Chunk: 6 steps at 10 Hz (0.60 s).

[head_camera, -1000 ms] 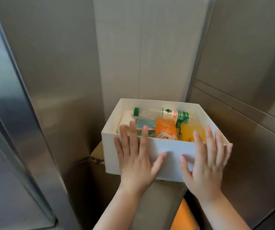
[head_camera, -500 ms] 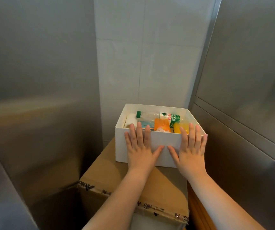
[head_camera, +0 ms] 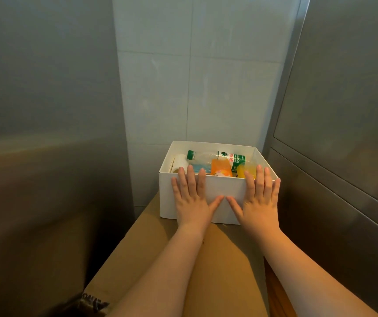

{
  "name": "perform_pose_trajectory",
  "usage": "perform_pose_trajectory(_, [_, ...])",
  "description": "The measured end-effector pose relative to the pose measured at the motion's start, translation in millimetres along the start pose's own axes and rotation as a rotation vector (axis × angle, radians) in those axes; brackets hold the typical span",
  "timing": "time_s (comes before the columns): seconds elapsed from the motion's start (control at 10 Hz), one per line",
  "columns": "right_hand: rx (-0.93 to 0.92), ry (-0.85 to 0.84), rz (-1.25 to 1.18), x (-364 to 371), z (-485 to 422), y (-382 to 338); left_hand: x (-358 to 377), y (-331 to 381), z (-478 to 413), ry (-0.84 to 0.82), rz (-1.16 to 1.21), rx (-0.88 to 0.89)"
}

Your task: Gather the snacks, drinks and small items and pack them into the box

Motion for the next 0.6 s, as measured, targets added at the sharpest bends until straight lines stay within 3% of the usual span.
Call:
perform_pose_trajectory(0.3, [0.003,-0.01,0.058,16,-19,0,12,-1,-20,-0.019,-0.008,0.001])
perform_pose_trajectory(0.4, [-0.002,-0.088,0.15,13,-19,2,6,-3,-15,-0.054,-0.021,0.017])
perform_pose_trajectory(0.6, [-0.119,-0.304,0.184,-22,11,6,-25,-1,20,-0.156,0.173,0.087])
Point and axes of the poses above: each hand's wrist, its own z-axis away from the middle knuckle, its own x-axis out of the palm, y = z × x, the point moved 7 cm from there along -z, towards the middle knuckle, and after that the axes turned 15 degrees about x, right-handed, at the moved point
